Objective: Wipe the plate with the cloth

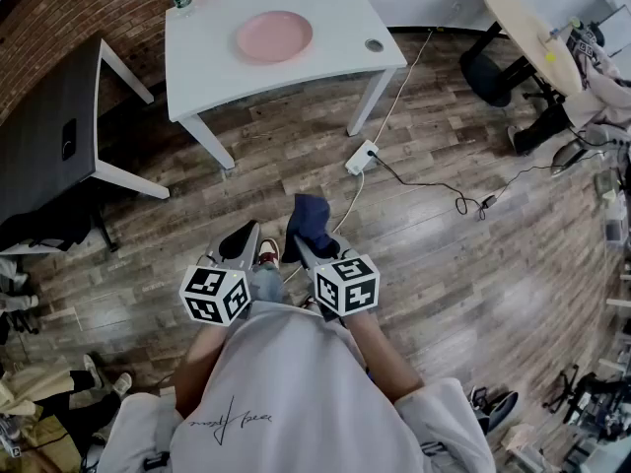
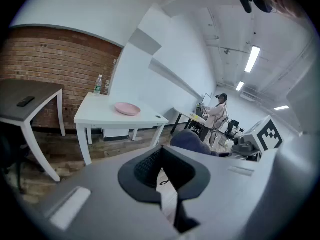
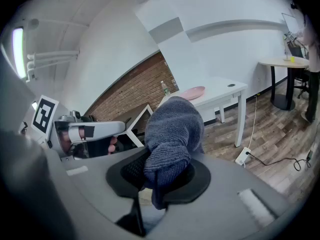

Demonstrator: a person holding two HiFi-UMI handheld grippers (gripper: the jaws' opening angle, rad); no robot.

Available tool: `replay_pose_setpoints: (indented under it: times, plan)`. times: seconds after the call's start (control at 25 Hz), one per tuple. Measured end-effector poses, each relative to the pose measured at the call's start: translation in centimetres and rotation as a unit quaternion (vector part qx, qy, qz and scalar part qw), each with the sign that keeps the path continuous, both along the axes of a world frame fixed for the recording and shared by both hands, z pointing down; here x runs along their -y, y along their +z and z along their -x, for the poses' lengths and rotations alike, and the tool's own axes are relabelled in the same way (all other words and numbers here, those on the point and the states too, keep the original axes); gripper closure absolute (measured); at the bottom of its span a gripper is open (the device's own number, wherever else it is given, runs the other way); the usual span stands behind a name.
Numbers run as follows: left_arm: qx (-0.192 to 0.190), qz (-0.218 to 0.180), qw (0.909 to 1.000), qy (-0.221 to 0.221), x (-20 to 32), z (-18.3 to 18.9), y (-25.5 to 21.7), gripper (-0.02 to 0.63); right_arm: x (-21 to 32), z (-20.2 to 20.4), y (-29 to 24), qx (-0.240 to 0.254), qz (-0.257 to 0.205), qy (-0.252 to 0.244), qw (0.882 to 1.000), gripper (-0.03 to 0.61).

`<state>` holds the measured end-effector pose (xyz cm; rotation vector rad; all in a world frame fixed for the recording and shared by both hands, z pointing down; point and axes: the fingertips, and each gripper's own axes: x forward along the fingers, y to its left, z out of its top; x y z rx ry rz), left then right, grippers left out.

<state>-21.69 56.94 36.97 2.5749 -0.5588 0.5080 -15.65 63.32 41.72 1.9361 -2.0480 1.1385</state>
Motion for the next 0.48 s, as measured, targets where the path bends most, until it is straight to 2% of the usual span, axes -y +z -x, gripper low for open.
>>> replay_pose_setpoints:
  times: [0.16,0.48]
  plan:
    - [0.005,-0.019,0.9993,0.031,4.3,0.9,-0.7,0.598,5.0,1.6,-1.2,0.014,-0.011,0.003,1.0,0.492]
    - [-0.003,-0.015,0.9993,0.035,11.2,1.8,-0.5,0.598,11.5,2.7,-1.9,0.001,-0.008,0.005,1.0,0.492]
